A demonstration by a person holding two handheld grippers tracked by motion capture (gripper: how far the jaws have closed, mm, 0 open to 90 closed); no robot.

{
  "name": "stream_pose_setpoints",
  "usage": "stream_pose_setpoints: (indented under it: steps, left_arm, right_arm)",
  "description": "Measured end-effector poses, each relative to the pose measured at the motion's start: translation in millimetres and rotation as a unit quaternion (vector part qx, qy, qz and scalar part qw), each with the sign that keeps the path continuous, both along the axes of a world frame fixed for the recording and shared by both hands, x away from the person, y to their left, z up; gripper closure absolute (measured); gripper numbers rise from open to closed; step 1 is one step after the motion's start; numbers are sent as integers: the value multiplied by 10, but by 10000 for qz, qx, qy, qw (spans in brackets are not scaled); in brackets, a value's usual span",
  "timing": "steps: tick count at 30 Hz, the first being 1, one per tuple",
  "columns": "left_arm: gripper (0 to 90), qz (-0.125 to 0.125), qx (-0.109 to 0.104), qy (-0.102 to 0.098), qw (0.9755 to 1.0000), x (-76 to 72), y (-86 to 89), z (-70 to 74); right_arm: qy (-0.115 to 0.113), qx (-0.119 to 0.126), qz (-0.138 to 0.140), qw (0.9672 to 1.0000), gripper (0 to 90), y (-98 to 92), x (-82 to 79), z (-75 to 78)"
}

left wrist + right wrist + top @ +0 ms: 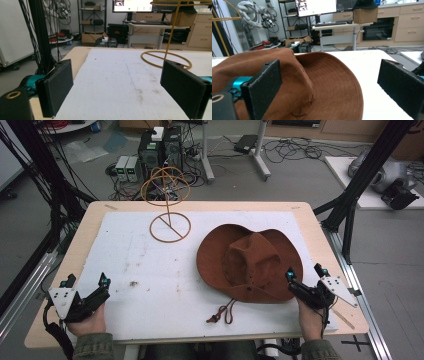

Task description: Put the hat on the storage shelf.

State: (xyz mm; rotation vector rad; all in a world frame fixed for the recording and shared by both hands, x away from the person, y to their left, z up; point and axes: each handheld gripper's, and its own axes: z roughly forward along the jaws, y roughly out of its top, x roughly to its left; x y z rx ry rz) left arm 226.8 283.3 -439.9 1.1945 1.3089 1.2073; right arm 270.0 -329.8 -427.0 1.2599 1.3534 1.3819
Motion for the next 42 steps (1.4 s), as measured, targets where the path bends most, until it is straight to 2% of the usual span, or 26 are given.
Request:
stream_pose_setpoints:
  steps: [7, 15, 20, 23, 27, 30, 33, 38, 42]
  left_arm:
    - [115, -18, 24, -27, 10000, 9, -7, 4]
    - [115, -41, 24, -27, 10000, 25, -18, 2]
    - [115, -77, 0, -8, 10000, 34, -19, -2]
    - [115, -89, -16, -10, 10000, 35, -17, -4]
    - [115, -87, -32, -5, 10000, 38, -13, -6]
    - [115, -97, -56, 2, 9999, 39, -10, -8]
    - [115, -105, -89, 8, 9999, 45, -7, -13]
    - [115, -134, -155, 23, 9998, 46, -1, -17]
    - [116, -169, -315, 38, 9994, 46, 20, -30]
  right_arm:
    - [47, 40, 103, 9999, 47, 17, 25, 63]
    - [65, -306, 358, 9989, 47, 106, 85, 197]
    - [143, -329, 437, 9984, 47, 140, 185, 282]
    - [264, -398, 602, 9970, 47, 152, 255, 329]
    - [416, -684, 1160, 9900, 47, 122, 380, 405]
    - [447, -972, 1554, 9820, 47, 100, 456, 446]
    - [576, -1011, 1913, 9746, 47, 86, 526, 444]
    - [782, -1211, 2120, 9666, 47, 81, 632, 384]
    - [949, -1434, 2337, 9570, 47, 104, 703, 332]
